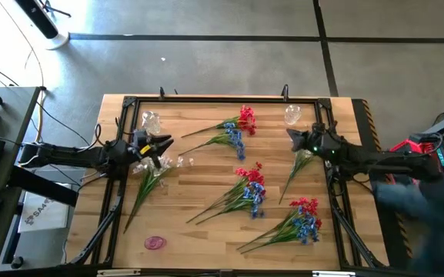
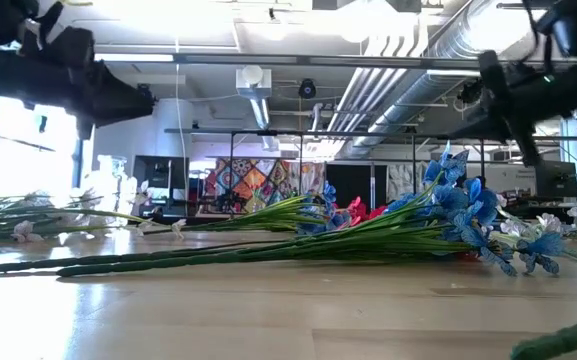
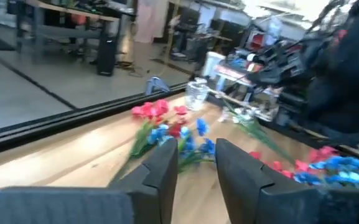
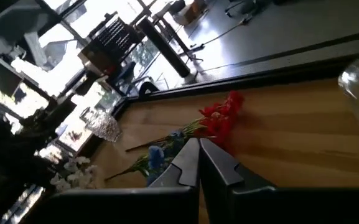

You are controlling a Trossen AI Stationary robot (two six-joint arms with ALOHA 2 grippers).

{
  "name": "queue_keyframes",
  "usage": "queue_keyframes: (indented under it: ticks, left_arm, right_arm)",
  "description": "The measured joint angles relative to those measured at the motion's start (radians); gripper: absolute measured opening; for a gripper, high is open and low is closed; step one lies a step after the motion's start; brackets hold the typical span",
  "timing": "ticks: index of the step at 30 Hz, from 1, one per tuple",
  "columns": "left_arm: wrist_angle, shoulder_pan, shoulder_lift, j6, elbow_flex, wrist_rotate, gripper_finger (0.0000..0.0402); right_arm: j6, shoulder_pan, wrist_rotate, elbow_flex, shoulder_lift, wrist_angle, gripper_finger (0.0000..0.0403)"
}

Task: Sort flowers into vase by color
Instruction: Put the right white flowers into the right transparent vase

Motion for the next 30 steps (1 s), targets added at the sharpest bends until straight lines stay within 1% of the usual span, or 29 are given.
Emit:
queue_keyframes:
  ticks: [3,4,6,8,10,13,15,19,22,24,27,30]
  left_arm:
    - [0.0,0.027,0.08,0.0,0.035,-0.022,0.0111]
    - [-0.001,0.04,0.108,0.0,0.05,-0.021,0.0111]
    - [-0.003,0.069,0.163,-0.001,0.079,-0.008,0.0112]
    - [-0.003,0.104,0.222,-0.011,0.121,0.039,0.0112]
    - [-0.013,0.142,0.279,-0.028,0.171,0.095,0.0112]
    - [-0.08,0.192,0.366,-0.061,0.266,0.172,0.0112]
    - [-0.158,0.22,0.42,-0.069,0.334,0.21,0.0112]
    - [-0.317,0.264,0.499,-0.043,0.479,0.286,0.0112]
    - [-0.452,0.304,0.53,-0.045,0.594,0.354,0.0112]
    - [-0.529,0.332,0.538,-0.043,0.67,0.394,0.0112]
    - [-0.612,0.376,0.537,-0.005,0.773,0.43,0.0112]
    - [-0.67,0.416,0.537,0.052,0.838,0.432,0.0112]
  right_arm:
    - [-0.079,-0.075,-0.125,0.117,0.116,-0.051,0.0]
    - [-0.086,-0.097,-0.149,0.16,0.157,-0.095,0.0]
    - [-0.084,-0.136,-0.156,0.242,0.24,-0.202,0.0]
    - [-0.073,-0.172,-0.143,0.316,0.32,-0.318,0.0]
    - [-0.024,-0.204,-0.152,0.385,0.395,-0.439,0.0001]
    - [0.034,-0.232,-0.243,0.474,0.496,-0.615,0.001]
    - [0.088,-0.241,-0.314,0.529,0.548,-0.709,0.0028]
    - [0.202,-0.239,-0.437,0.63,0.621,-0.929,0.0091]
    - [0.283,-0.233,-0.488,0.681,0.648,-1.088,0.0154]
    - [0.367,-0.229,-0.526,0.682,0.655,-1.17,0.02]
    - [0.507,-0.202,-0.587,0.643,0.654,-1.179,0.0264]
    - [0.631,-0.154,-0.604,0.576,0.659,-1.127,0.0312]
